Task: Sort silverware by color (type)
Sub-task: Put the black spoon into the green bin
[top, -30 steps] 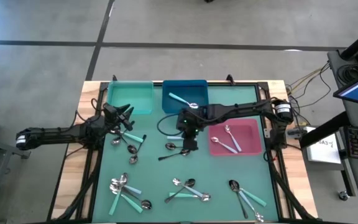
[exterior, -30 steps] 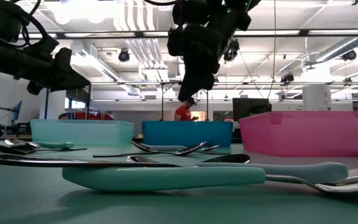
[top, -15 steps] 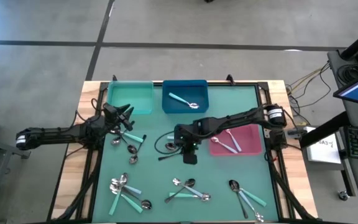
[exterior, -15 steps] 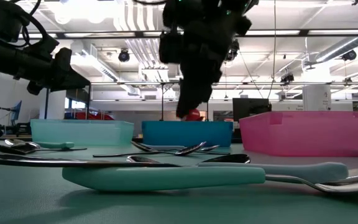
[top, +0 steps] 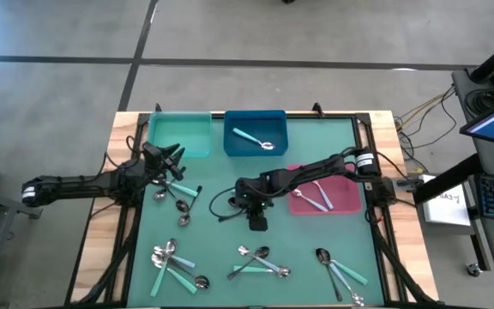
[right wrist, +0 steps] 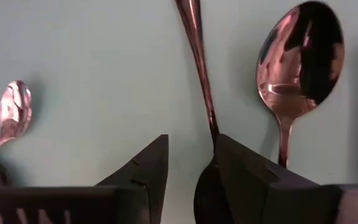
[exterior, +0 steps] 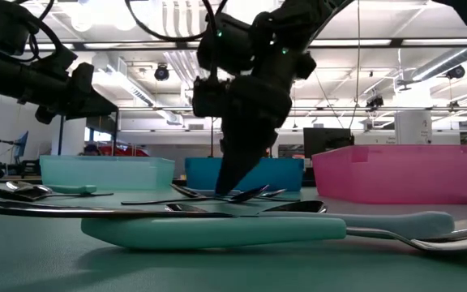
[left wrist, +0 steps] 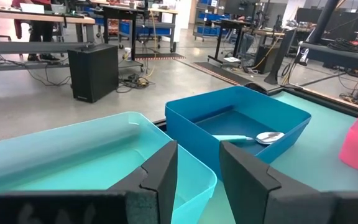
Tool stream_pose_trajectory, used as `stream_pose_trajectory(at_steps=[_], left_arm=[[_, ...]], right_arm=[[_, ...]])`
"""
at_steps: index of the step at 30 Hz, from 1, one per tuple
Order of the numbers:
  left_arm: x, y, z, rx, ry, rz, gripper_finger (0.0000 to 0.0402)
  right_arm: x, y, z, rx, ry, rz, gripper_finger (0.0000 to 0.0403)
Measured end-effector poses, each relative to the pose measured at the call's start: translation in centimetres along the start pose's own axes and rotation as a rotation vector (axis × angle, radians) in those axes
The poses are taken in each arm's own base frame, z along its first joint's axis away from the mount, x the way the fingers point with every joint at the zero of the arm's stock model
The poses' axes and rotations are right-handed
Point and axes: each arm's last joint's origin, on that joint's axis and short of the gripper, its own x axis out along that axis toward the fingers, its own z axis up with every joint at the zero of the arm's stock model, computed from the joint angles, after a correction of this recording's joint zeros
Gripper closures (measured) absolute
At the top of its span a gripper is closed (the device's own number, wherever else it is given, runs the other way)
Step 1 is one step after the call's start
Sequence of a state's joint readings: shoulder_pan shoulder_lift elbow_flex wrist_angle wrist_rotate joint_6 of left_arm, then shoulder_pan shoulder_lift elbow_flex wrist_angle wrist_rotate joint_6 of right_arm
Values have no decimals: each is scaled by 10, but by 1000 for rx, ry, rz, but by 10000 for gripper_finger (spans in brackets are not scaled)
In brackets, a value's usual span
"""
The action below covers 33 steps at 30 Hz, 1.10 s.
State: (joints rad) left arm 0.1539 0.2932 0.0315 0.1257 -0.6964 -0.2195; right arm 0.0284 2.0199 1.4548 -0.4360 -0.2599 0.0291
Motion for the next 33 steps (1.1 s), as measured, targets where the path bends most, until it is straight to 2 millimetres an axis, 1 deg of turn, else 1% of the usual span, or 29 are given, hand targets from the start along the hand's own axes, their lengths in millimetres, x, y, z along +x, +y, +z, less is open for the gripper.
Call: stream_pose_trajectory(at_steps=[6,10,13,21,33], left_arm=[[0,0,0,2,2,1,298],[0,0,-1,5,5,1,298],[0,0,-1,5,5,2,298],[0,0,-1,5,5,1,298],[0,0,-1,5,6,1,298]], right_arm=[[11,-3,-1,-24,-1,-3,296],[16,-5,-2,-72,-2,-70,298],[17,-7,-2,-75,2,-82,297],[2,-1,0,-85,-7,-94,300],[3,-2,4,-89,-42,-109,300]])
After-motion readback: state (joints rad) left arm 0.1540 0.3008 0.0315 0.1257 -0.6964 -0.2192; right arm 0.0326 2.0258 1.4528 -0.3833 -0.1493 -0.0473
